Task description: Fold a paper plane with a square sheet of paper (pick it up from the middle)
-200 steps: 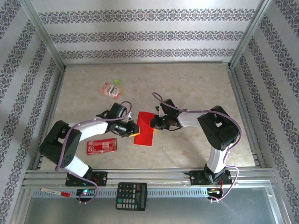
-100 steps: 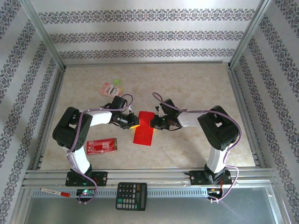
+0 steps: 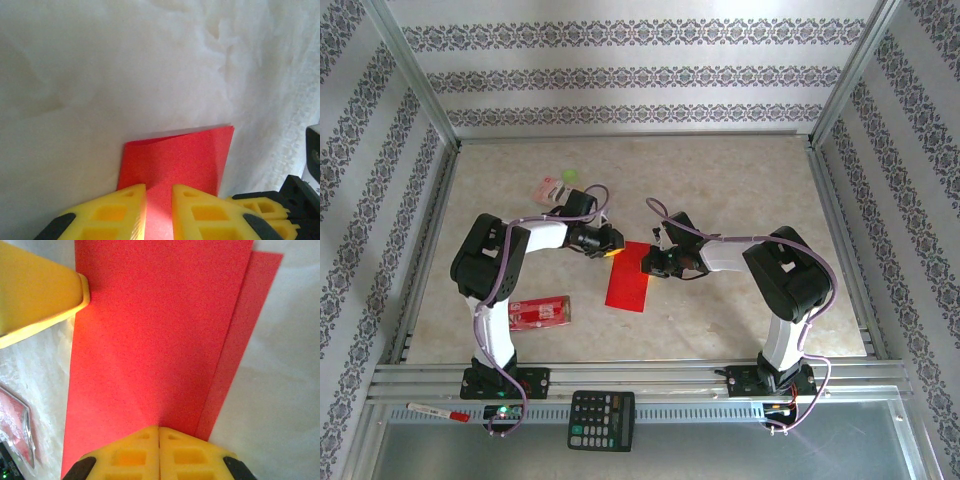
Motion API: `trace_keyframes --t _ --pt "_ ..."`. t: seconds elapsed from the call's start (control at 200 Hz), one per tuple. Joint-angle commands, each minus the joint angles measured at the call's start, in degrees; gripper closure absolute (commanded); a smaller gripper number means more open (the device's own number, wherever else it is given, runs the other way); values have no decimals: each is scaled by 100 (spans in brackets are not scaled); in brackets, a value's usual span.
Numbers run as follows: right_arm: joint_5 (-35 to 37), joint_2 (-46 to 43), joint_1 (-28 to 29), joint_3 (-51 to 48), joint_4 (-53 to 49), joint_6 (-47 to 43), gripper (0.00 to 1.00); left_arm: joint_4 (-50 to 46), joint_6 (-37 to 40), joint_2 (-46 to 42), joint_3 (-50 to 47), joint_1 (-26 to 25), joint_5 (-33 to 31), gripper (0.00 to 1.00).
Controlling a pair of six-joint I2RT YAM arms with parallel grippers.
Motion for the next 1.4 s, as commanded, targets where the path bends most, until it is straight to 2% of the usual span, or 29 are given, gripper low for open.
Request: trace_keyframes --t 0.0,0.09,0.56,0.714,0.864,1.119,1.394 --pt "953 515 -72 -333 -995 -186 94 -138 173 -40 143 56 -197 79" --pt "953 514 -89 -326 -993 -195 94 125 18 -145 159 54 -25 78" --pt "962 409 -131 -330 -1074 -230 94 35 164 410 274 228 -261 76" --pt "984 364 -151 -322 -1111 -248 94 -9 98 -237 113 371 -299 69" --pt "986 369 -159 -321 -1099 -239 94 316 -329 -1248 -584 138 54 64" --pt "980 443 -160 -273 -1091 -256 94 155 -450 -1729 -1631 -224 417 81" --pt "979 436 -161 -262 -1093 -265 94 16 -196 -1369 -1563 -218 496 88"
